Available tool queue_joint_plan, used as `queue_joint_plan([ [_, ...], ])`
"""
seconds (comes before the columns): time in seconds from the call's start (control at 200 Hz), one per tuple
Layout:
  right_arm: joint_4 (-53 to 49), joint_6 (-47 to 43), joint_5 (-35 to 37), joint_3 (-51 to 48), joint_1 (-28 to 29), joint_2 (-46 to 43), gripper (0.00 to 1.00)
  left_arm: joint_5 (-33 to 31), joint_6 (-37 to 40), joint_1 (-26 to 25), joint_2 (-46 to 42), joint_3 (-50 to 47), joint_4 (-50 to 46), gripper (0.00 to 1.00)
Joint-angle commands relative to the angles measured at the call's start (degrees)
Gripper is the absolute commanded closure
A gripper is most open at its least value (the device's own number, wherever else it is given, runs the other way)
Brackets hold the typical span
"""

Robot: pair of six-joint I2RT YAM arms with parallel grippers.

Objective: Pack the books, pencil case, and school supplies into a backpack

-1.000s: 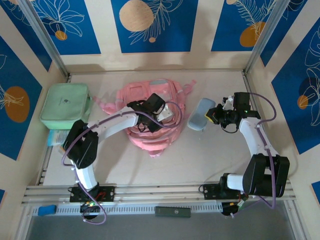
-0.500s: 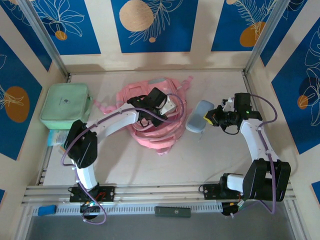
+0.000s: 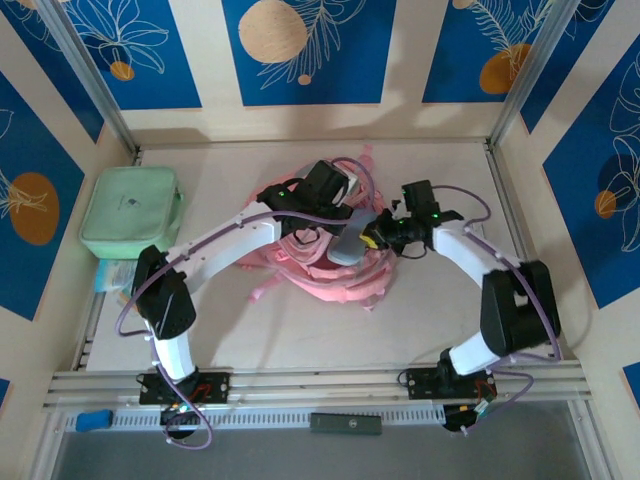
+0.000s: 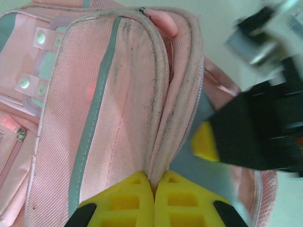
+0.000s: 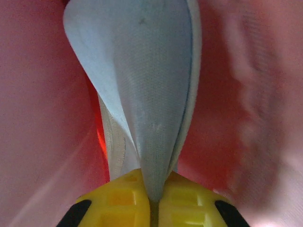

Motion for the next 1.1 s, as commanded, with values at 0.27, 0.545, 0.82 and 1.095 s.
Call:
queue_joint_plan([
  [0.27,11.8,4.2,0.9,-2.6,1.6,-0.7,0.39,-3.9,-7.6,-0.2,-1.4,5.0,4.0,1.00],
  [0.545,7.7,5.4,1.4,-3.1,3.8,2.6,0.90,-0.5,-9.8,-0.2,-0.7,5.1,5.5,1.00],
  [0.82,16.6,7.4,1.9,7.3,10.3,12.9,1.00,0.1,-13.2,-0.2,0.5,5.4,6.7,1.00],
  [1.095,3.8,-3.2,5.7,-0.9,2.3,-2.8,0.95,1.6,-16.0,-0.1,3.9,6.6,7.4,1.00],
])
